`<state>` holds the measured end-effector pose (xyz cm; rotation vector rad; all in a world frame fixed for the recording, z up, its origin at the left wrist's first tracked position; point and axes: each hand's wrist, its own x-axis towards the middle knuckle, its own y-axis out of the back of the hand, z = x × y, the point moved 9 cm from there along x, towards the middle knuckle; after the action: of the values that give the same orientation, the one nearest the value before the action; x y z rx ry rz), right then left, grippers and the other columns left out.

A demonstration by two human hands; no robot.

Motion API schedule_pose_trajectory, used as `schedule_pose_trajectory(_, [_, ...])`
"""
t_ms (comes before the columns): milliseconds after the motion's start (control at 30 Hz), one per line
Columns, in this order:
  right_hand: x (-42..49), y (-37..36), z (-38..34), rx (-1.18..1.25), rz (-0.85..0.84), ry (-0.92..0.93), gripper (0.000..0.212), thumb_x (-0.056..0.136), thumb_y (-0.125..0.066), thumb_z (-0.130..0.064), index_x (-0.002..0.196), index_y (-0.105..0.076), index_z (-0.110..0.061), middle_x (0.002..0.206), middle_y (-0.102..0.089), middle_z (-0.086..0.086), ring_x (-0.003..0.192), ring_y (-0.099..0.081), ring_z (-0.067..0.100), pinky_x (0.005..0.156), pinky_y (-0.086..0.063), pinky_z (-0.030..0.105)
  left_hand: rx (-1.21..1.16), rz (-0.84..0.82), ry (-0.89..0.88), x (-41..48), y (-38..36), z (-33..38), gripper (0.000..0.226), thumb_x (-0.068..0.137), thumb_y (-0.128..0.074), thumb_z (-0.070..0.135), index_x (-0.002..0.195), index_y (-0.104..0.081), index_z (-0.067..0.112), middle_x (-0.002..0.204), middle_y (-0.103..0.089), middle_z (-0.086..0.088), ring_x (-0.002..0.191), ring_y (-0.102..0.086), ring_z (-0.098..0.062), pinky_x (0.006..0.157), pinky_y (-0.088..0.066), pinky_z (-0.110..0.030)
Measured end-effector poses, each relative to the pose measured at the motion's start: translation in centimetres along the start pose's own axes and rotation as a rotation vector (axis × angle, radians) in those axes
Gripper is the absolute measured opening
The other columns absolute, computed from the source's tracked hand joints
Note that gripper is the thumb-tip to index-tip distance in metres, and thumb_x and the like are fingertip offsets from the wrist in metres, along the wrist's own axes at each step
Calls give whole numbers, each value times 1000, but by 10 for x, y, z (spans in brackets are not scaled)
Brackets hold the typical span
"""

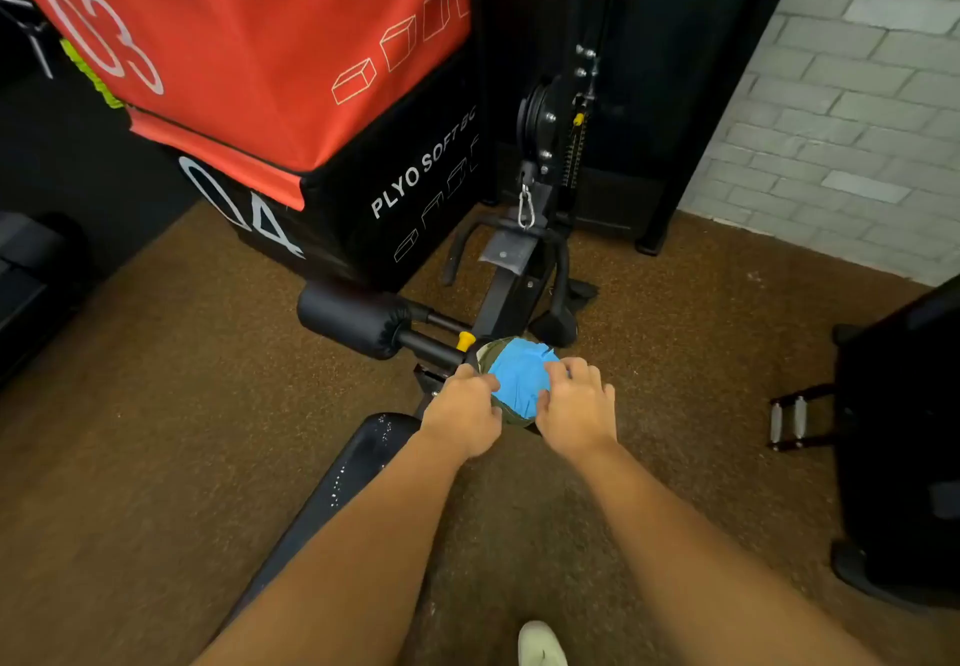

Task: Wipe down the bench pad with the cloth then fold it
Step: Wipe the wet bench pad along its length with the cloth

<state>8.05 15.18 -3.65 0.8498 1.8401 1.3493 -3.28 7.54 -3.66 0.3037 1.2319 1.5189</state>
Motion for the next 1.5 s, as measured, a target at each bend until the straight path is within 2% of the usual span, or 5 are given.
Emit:
schedule_pose_trajectory(500, [38,-56,28,69,-177,-85,49,100,-36,-35,148,-22,-34,149,-30,11,131,-34,28,105,-32,41,-269,-72,237,45,-55,-14,62,96,-52,17,151,-23,19,158,-6,-13,146,-14,-26,112,-24,-31])
schedule_pose_trajectory(733, [51,-52,26,245,-119,-144,52,93,-54,-21,142,-38,-21,138,-37,7,125,-35,23,106,-33,35,-513,111,396,50,-49,-22,47,90,-53,3,136,-49,15,140,-30,-10,101,-54,-23,90,-44,-23])
schedule_pose_trajectory(1000, [60,-63,44,626,-146,-474,72,75,-68,-2,140,-41,-19,129,-54,8,119,-52,29,104,-40,49,-808,271,503,47,-51,-43,42,82,-53,0,117,-46,23,113,-56,-14,103,-57,-29,83,-53,-41])
schedule_pose_trajectory(1133, [58,-63,36,622,-170,-430,42,71,-66,-17,112,-60,-21,115,-60,7,105,-57,28,94,-47,48,-1053,245,527,45,-67,-47,45,87,-62,8,129,-46,13,118,-61,-11,104,-60,-25,91,-53,-44])
schedule_pose_trajectory(1500, [31,-68,-25,765,-107,-121,19,92,-57,-20,106,-44,-19,102,-57,3,93,-57,17,72,-49,30,-1256,376,404,-1,-65,-90,16,93,-58,9,103,-63,21,102,-72,-2,95,-69,-19,83,-57,-42])
